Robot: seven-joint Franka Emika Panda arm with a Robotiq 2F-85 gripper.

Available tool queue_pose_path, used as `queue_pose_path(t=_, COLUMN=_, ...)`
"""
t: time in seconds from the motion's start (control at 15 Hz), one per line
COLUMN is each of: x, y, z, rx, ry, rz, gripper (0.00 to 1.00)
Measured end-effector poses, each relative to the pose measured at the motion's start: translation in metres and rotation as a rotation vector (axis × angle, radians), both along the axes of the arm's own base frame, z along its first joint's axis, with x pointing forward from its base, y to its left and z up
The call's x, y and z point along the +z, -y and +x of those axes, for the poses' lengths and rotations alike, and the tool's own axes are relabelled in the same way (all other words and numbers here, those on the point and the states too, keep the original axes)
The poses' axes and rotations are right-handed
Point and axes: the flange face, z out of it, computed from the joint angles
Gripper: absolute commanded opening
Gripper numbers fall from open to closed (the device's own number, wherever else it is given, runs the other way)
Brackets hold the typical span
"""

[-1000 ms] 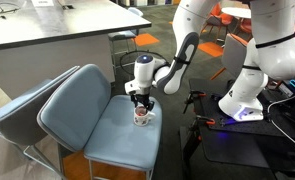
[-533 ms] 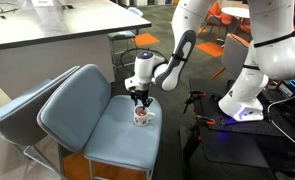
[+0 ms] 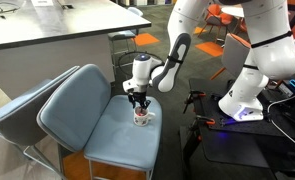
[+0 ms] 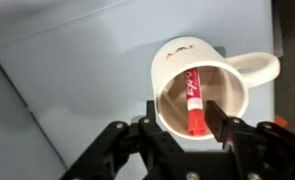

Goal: Take the marker out of the cup and put it on the seat of the chair

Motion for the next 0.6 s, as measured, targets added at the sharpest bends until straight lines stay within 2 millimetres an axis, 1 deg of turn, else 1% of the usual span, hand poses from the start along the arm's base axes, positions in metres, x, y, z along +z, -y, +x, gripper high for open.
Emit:
queue_pose_path(t=0.2, x=-0.005, y=-0.002, z=-0.001, rx=-0.001, ry=0.014, rz=0.013, gripper=0.52)
queue_pose_path(t=0.47, x=-0.008, y=-0.009, z=-0.008, rx=0.018, ry=0.046, rz=0.025, gripper=0.52)
queue_pose_path(t=0.6, x=-0.009, y=-0.010, z=-0.011, rx=0.027, ry=0.057, rz=0.028, gripper=0.48)
